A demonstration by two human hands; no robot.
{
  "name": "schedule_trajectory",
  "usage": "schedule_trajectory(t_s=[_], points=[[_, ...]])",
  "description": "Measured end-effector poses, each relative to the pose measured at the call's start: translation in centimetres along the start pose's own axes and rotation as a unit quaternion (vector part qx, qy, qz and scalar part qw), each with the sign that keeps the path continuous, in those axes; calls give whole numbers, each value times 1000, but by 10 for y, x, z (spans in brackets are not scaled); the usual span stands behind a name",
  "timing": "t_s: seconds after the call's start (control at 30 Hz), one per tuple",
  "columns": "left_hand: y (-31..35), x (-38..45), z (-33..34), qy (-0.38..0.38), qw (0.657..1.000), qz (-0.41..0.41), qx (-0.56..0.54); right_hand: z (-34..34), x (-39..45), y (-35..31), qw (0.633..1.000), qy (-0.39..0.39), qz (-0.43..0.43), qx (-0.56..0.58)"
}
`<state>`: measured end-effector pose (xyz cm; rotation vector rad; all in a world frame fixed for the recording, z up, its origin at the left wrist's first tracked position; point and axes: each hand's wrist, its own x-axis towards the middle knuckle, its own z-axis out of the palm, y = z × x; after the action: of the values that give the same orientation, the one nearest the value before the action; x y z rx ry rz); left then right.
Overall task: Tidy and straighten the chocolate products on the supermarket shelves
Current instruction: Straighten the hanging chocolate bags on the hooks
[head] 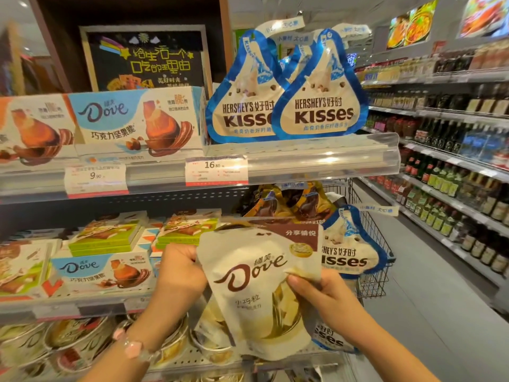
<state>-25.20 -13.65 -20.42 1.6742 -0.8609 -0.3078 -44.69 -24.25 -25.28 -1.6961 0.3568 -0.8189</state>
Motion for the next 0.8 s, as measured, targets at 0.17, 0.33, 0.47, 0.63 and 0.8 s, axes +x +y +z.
schedule_trajectory(t_s=[0.17, 0.33, 0.47, 0.63, 0.8], points=[[15, -9, 2, -35, 996, -37, -70, 0, 2, -4, 1000, -2, -4, -4], [19, -16, 0, -77, 996, -10, -37, -1, 0, -4, 997, 24, -57, -43], [12, -10, 0, -74, 997, 9, -8, -1, -5, -1, 998, 51, -38, 11], [12, -8, -8, -140, 989, 40, -19, -12, -12, 2, 996, 90, -6, 20], [0, 3, -1, -107, 993, -7, -40, -35, -23, 5, 990, 142, 22, 12]])
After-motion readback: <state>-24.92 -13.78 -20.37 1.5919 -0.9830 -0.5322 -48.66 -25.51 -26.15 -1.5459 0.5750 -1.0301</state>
